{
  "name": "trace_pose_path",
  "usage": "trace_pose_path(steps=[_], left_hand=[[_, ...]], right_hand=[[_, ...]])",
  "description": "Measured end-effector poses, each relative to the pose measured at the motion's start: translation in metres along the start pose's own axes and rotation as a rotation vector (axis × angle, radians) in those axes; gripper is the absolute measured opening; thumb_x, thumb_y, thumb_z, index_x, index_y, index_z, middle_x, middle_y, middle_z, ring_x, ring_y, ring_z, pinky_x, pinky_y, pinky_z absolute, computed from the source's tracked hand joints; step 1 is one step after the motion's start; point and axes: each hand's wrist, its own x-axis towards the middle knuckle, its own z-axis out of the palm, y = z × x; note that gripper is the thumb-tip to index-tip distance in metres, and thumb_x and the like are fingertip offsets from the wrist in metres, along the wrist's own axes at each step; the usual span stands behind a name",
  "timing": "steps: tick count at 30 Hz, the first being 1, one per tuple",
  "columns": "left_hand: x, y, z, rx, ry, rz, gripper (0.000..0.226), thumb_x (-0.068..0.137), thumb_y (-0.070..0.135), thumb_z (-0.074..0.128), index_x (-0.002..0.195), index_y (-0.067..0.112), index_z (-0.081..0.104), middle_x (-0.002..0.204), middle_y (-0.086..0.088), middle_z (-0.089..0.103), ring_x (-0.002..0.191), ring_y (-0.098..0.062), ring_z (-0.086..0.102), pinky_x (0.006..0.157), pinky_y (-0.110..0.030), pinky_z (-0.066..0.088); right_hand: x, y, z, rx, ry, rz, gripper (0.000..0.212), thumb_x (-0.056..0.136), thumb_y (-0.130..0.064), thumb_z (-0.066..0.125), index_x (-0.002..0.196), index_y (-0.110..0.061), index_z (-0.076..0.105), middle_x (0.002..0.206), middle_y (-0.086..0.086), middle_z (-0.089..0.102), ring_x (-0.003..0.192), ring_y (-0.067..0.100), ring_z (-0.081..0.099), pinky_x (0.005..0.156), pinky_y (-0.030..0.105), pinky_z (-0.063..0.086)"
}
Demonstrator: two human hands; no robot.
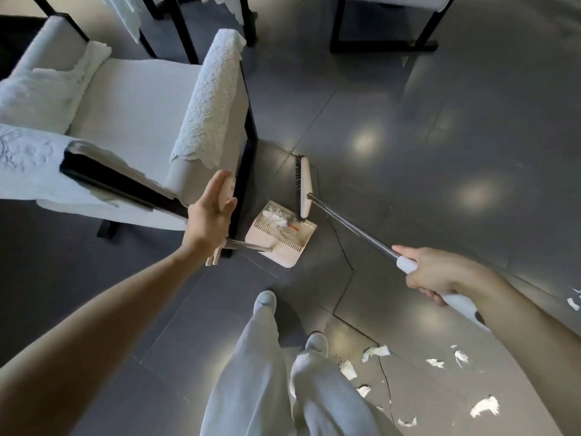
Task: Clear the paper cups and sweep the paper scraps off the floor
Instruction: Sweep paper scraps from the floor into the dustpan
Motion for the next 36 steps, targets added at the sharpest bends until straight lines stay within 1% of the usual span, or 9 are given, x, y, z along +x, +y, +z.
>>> trace_pose_path(steps=[6,12,14,18,22,26,29,34,36], left_hand=[[-0.052,0.015,0.021,0.017,0.017,0.018,0.041,0.096,0.017,0.053,0.128,0.041,0.046,0.094,0.001,0.061,0.060,-0.014,0.049,0.061,-0.025,0.046],[-0.050,0.053,0.063,0.034,-0.023,0.036,0.040,0.095,0.017,0.051,0.126,0.042,0.046,0.084,0.000,0.058,0.068,-0.024,0.052,0.075,-0.035,0.052],[-0.038,0.069,0.079,0.024,-0.054,0.051,0.040,0.095,0.018,0.051,0.124,0.045,0.046,0.077,-0.001,0.057,0.064,-0.023,0.052,0.070,-0.037,0.053],[-0.009,0.097,0.103,0.000,-0.140,0.085,0.038,0.095,0.018,0.052,0.121,0.046,0.047,0.071,0.001,0.056,0.056,-0.020,0.050,0.051,-0.027,0.048],[0.028,0.128,0.129,0.010,-0.218,0.119,0.037,0.095,0.017,0.051,0.120,0.043,0.049,0.067,0.002,0.053,0.052,-0.018,0.046,0.050,-0.023,0.045],[0.058,0.162,0.158,0.043,-0.274,0.183,0.034,0.095,0.014,0.048,0.117,0.040,0.049,0.068,-0.001,0.052,0.050,-0.018,0.045,0.043,-0.015,0.040],[0.076,0.192,0.185,0.070,-0.328,0.195,0.036,0.095,0.015,0.046,0.116,0.044,0.047,0.070,-0.001,0.054,0.048,-0.018,0.044,0.040,-0.016,0.041],[0.104,0.237,0.240,0.129,-0.415,0.264,0.037,0.097,0.015,0.045,0.121,0.043,0.046,0.083,-0.009,0.059,0.051,-0.021,0.049,0.037,-0.015,0.040],[0.113,0.256,0.266,0.155,-0.458,0.302,0.037,0.098,0.015,0.045,0.122,0.043,0.045,0.084,-0.010,0.060,0.053,-0.023,0.052,0.041,-0.023,0.046]], right_hand=[[-0.010,0.038,0.009,0.054,0.034,0.002,0.081,0.086,0.000,0.044,0.151,-0.042,0.020,0.055,0.007,0.054,0.041,0.017,0.045,0.044,0.019,0.041],[-0.013,0.069,0.004,-0.039,0.032,0.016,0.088,0.081,0.004,0.041,0.154,-0.034,0.012,0.064,0.007,0.060,0.048,0.020,0.052,0.060,0.025,0.048],[-0.013,0.081,-0.007,0.014,0.029,0.033,0.084,0.082,0.001,0.041,0.153,-0.034,0.012,0.061,0.009,0.060,0.044,0.018,0.051,0.058,0.023,0.047],[-0.004,0.097,-0.030,0.131,0.030,0.068,0.083,0.083,0.001,0.042,0.153,-0.034,0.014,0.055,0.007,0.053,0.046,0.018,0.049,0.055,0.026,0.045],[0.009,0.103,-0.059,0.166,0.066,0.103,0.088,0.081,0.005,0.043,0.154,-0.034,0.014,0.061,0.002,0.046,0.051,0.020,0.048,0.060,0.029,0.047],[0.016,0.115,-0.085,0.264,0.096,0.111,0.081,0.085,0.000,0.040,0.153,-0.034,0.013,0.060,0.006,0.053,0.049,0.018,0.049,0.056,0.026,0.043],[0.023,0.130,-0.107,0.324,0.121,0.123,0.081,0.086,0.001,0.041,0.154,-0.034,0.013,0.065,-0.004,0.039,0.056,0.022,0.052,0.058,0.028,0.043],[0.043,0.166,-0.139,0.531,0.160,0.158,0.074,0.091,-0.003,0.041,0.153,-0.036,0.017,0.064,0.010,0.051,0.055,0.022,0.046,0.049,0.026,0.039],[0.051,0.183,-0.152,0.592,0.178,0.160,0.068,0.095,-0.006,0.039,0.153,-0.035,0.018,0.062,0.012,0.052,0.051,0.021,0.045,0.047,0.025,0.039]])
